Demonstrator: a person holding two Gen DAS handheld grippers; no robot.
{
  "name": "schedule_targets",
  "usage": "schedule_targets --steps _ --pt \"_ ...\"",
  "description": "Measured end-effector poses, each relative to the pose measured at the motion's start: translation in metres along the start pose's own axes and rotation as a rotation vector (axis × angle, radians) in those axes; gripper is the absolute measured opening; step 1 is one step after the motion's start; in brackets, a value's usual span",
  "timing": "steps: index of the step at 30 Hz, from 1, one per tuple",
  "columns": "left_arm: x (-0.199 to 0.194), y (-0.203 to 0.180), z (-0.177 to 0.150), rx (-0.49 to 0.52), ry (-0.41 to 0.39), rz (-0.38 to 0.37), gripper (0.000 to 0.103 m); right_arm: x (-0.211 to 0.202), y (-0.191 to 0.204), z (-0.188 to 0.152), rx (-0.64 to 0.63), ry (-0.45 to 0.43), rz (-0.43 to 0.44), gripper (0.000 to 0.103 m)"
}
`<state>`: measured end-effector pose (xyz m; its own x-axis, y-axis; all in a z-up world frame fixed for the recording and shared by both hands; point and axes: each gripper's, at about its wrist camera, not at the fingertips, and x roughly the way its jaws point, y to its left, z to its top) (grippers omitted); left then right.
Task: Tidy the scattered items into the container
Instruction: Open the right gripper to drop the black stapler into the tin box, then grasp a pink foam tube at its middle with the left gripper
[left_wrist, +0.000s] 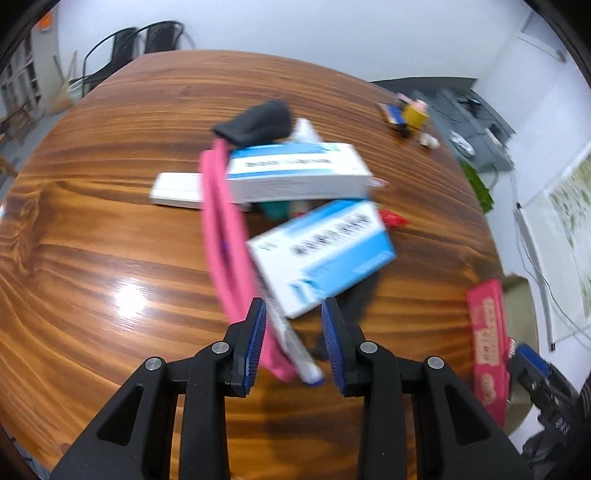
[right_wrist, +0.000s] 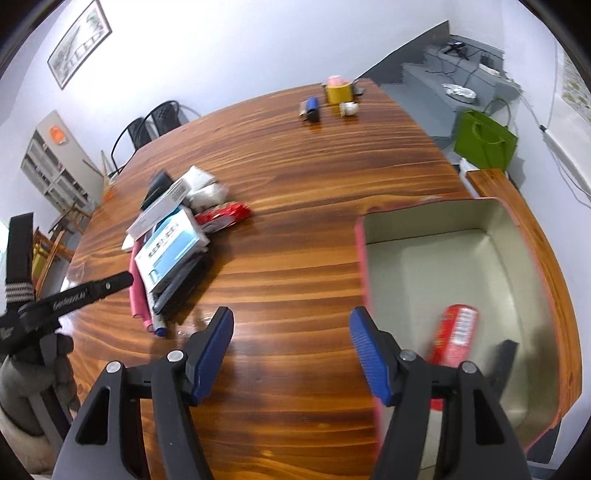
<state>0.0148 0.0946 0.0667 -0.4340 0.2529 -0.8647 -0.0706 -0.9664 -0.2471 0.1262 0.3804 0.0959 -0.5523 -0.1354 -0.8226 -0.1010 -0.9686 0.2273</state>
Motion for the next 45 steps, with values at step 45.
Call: schedule_targets --steps 45 --pt "0.019 0.092 0.038 0.094 0.001 0.003 0.015 0.082 0.088 0.000 0.008 0.175 0.036 0.072"
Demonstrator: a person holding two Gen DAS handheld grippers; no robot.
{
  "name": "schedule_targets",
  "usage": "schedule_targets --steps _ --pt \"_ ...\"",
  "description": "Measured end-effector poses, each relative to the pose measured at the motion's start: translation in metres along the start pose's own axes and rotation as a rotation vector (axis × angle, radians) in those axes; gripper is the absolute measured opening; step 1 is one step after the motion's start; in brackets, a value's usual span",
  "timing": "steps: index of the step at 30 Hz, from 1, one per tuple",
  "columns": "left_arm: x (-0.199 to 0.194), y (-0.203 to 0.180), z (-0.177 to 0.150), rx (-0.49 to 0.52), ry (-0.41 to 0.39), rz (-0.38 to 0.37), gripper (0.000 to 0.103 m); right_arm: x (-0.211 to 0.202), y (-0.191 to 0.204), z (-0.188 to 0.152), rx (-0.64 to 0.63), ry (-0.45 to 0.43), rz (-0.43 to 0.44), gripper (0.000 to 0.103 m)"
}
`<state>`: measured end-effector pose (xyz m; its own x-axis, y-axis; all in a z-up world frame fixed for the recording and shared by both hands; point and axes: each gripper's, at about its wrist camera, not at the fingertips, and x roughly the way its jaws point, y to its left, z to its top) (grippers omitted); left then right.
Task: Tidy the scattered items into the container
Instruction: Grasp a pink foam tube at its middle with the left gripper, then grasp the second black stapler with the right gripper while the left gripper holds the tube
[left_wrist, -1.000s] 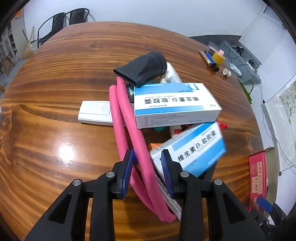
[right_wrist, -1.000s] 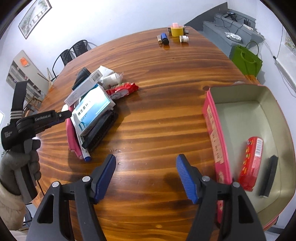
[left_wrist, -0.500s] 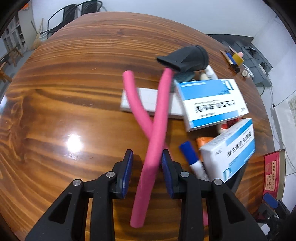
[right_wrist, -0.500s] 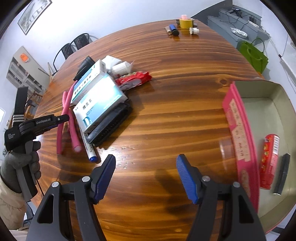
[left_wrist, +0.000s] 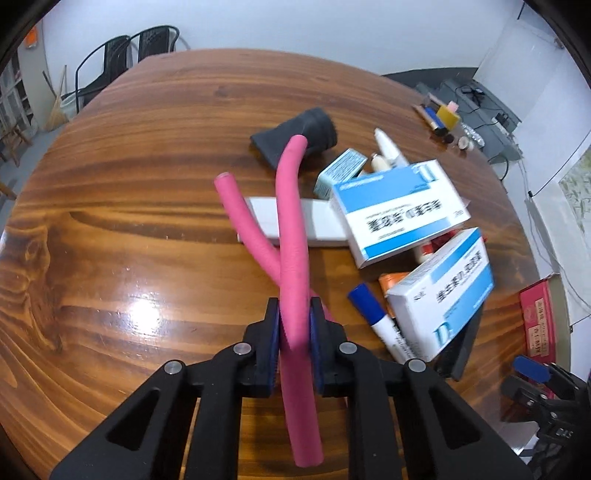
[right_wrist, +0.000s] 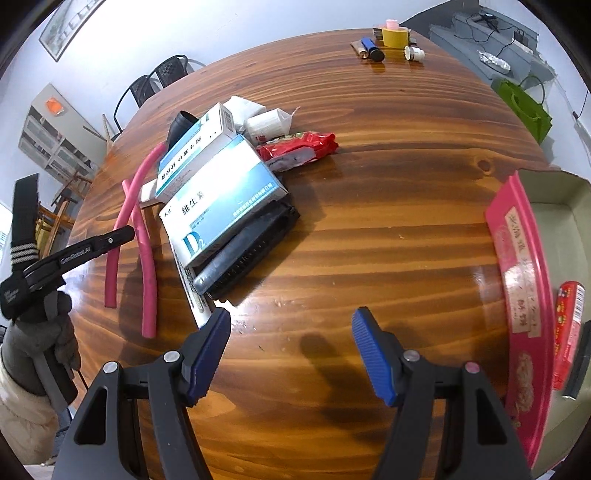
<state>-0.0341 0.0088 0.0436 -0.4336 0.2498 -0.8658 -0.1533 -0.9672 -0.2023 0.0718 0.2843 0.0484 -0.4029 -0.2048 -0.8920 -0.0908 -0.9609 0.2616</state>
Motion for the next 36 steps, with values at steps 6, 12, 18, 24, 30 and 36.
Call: schedule_targets --steps 6,12,18,24,30,36 --pt "-0.018 0.001 0.003 0.000 -0.029 -0.023 0.015 0.020 0.016 0.018 0.011 0.020 0.065 0.072" --pt "-0.024 0.004 0.002 -0.017 -0.026 -0.044 0.015 0.051 0.031 0.037 0.007 0.054 0.041 0.072" --pt "-0.031 0.011 -0.008 -0.037 -0.021 -0.055 0.015 0.060 0.029 0.036 -0.034 0.051 -0.046 0.073" --pt "-0.033 0.007 -0.015 -0.050 -0.013 -0.064 0.016 0.057 0.020 0.030 -0.052 0.047 -0.071 0.046" --pt "-0.037 -0.007 -0.020 -0.033 -0.011 -0.067 0.016 0.056 0.017 0.024 -0.086 0.049 -0.086 0.036" --pt "-0.044 -0.021 -0.026 -0.015 -0.013 -0.066 0.016 0.064 0.020 0.035 -0.116 0.024 -0.111 0.036"
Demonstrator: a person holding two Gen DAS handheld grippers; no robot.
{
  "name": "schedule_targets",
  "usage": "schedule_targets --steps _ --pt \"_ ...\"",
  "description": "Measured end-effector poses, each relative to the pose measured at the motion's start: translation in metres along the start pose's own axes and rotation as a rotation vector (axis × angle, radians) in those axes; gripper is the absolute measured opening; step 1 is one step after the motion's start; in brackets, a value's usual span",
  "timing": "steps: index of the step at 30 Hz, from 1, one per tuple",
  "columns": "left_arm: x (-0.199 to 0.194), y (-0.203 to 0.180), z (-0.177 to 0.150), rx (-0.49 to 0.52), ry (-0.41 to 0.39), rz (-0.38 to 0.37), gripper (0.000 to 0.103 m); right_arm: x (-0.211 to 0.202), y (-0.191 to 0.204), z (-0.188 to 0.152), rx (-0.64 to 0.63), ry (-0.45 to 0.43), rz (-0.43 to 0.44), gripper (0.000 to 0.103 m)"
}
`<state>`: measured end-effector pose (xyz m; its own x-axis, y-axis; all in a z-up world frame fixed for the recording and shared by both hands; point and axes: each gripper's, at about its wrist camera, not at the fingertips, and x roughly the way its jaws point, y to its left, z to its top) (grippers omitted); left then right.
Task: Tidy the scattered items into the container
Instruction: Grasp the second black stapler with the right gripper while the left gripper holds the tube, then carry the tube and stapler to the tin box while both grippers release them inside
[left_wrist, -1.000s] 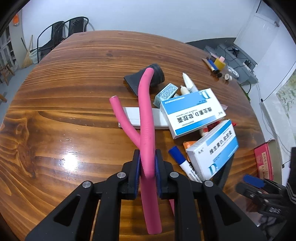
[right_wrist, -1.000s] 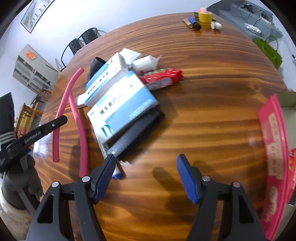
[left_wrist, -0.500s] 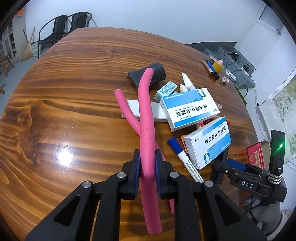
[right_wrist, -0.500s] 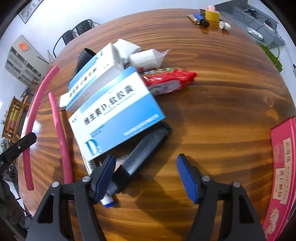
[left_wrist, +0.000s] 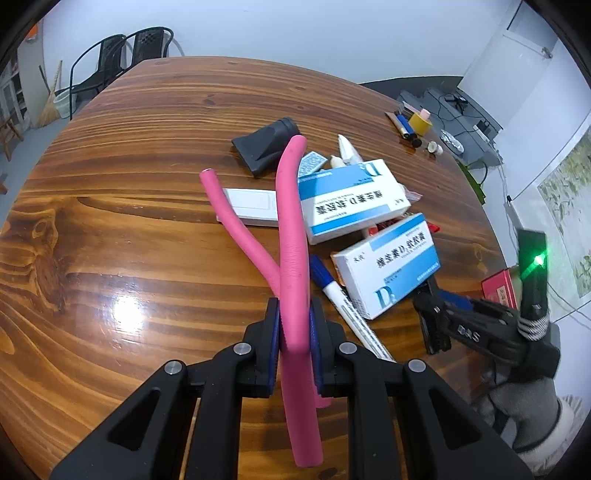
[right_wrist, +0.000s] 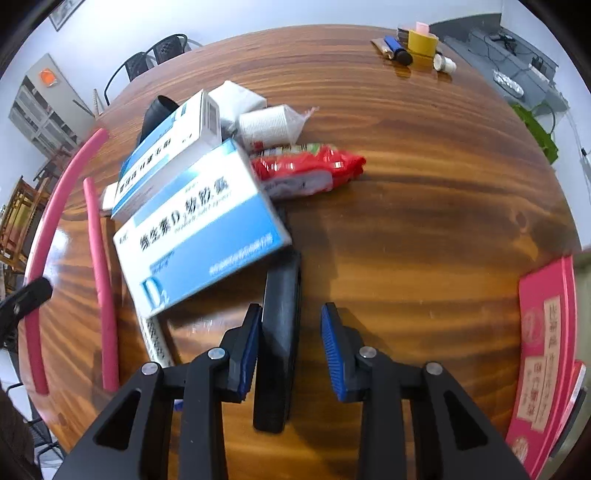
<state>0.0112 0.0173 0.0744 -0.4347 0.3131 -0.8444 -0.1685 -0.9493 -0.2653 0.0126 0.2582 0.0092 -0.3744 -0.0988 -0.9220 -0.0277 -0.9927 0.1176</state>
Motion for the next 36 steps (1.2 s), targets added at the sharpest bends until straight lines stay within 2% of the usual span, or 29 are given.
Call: schedule_targets --steps 1,4,8,15,18,19,22,28,34,36 --pt "-0.002 -0.003 -0.001 0.005 -0.002 0.001 0.016 0.000 0.000 0.000 -0.004 0.001 0.004 0.036" --pt "-0.007 -0.009 -0.004 0.010 -0.007 0.002 0.016 0.000 -0.001 -0.005 0.001 0.013 0.046 0.018" --pt "-0.012 -0.019 -0.007 0.014 -0.014 0.001 0.016 -0.010 -0.009 -0.023 0.029 0.018 0.131 0.018" --pt "-0.018 -0.057 -0.011 0.053 -0.026 -0.027 0.016 -0.055 -0.039 -0.048 0.069 -0.044 0.188 0.018" --pt "-0.018 -0.085 -0.013 0.088 -0.028 -0.049 0.016 -0.079 -0.064 -0.048 0.096 -0.087 0.192 0.018" --pt "-0.018 -0.091 -0.013 0.095 -0.029 -0.053 0.016 -0.079 -0.066 -0.033 0.104 -0.096 0.193 0.018" --pt "-0.018 -0.120 -0.015 0.132 -0.033 -0.077 0.016 -0.107 -0.098 -0.041 0.139 -0.139 0.202 0.018" --pt "-0.018 -0.183 -0.019 0.206 -0.037 -0.136 0.016 -0.172 -0.155 -0.071 0.208 -0.205 0.188 0.018" --pt "-0.011 -0.245 -0.026 0.264 -0.030 -0.204 0.016 -0.194 -0.213 -0.105 0.296 -0.225 0.153 0.018" --pt "-0.008 -0.268 -0.029 0.282 -0.023 -0.233 0.016 -0.199 -0.227 -0.112 0.303 -0.224 0.115 0.018"
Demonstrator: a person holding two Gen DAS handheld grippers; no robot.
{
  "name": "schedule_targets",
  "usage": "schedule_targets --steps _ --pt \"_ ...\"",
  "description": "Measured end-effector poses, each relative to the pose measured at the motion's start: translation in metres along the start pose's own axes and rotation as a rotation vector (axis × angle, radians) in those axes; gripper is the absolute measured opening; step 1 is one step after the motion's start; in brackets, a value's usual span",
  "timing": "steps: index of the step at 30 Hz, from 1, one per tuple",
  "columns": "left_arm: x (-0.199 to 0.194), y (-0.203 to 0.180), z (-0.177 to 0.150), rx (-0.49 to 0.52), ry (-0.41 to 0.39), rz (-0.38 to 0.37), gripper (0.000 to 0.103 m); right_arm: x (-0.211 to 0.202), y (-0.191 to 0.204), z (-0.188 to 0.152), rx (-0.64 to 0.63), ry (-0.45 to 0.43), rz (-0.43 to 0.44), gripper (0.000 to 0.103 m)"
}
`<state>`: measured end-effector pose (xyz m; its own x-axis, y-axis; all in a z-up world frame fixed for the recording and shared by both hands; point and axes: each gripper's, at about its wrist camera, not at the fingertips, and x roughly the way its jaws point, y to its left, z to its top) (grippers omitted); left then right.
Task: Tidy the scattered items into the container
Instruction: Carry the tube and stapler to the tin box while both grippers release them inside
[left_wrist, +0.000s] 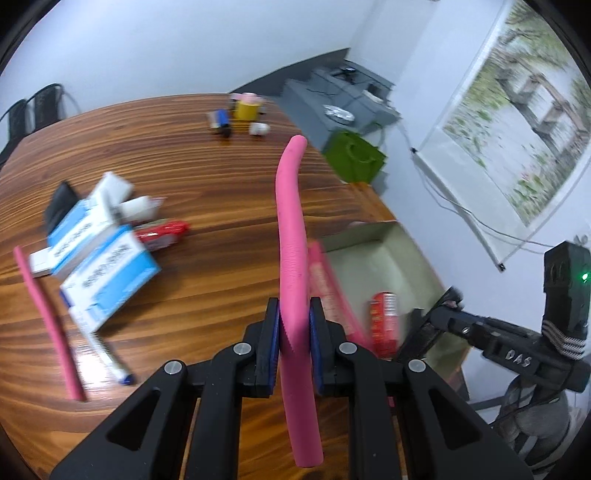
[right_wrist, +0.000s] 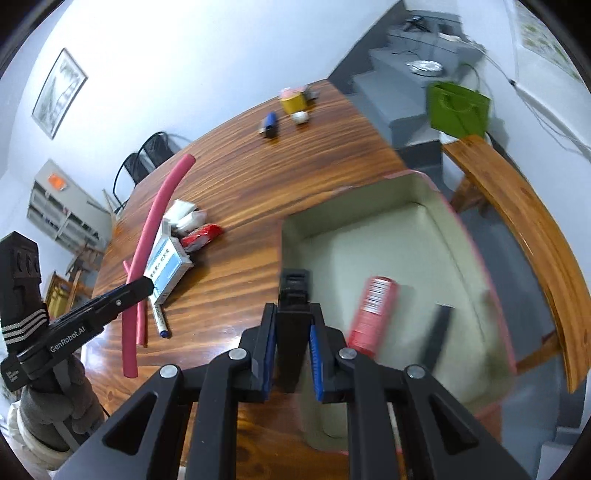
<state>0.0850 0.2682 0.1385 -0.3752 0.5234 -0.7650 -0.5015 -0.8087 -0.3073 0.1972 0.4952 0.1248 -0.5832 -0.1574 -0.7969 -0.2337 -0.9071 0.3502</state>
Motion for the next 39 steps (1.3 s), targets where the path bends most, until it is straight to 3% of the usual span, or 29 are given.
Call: schedule_targets --steps 6,12,21,26,28,30,39 --pt "0.019 -0.045 0.007 0.035 0.015 -0.067 0.016 -0.003 -0.034 -0.004 0.028 0.018 -0.016 0.018" --pt "0.047 -0.078 0.008 0.059 0.056 -0.110 0.016 0.008 -0.041 -0.009 -0.007 0.062 -0.023 0.018" --pt "0.081 -0.092 0.000 0.006 0.148 -0.153 0.016 0.016 -0.050 -0.014 -0.020 0.093 -0.020 0.018" --pt "0.092 -0.092 -0.005 -0.037 0.170 -0.133 0.016 0.018 -0.053 -0.014 -0.007 0.103 -0.015 0.019" --pt "0.096 -0.092 -0.005 -0.039 0.178 -0.118 0.021 0.018 -0.055 -0.014 0.006 0.104 -0.013 0.019" --pt "0.097 -0.092 -0.006 -0.042 0.186 -0.124 0.039 0.017 -0.057 -0.014 0.016 0.104 -0.012 0.019" --pt "0.089 -0.083 -0.009 -0.079 0.177 -0.104 0.040 0.015 -0.063 -0.010 0.053 0.096 -0.010 0.019"
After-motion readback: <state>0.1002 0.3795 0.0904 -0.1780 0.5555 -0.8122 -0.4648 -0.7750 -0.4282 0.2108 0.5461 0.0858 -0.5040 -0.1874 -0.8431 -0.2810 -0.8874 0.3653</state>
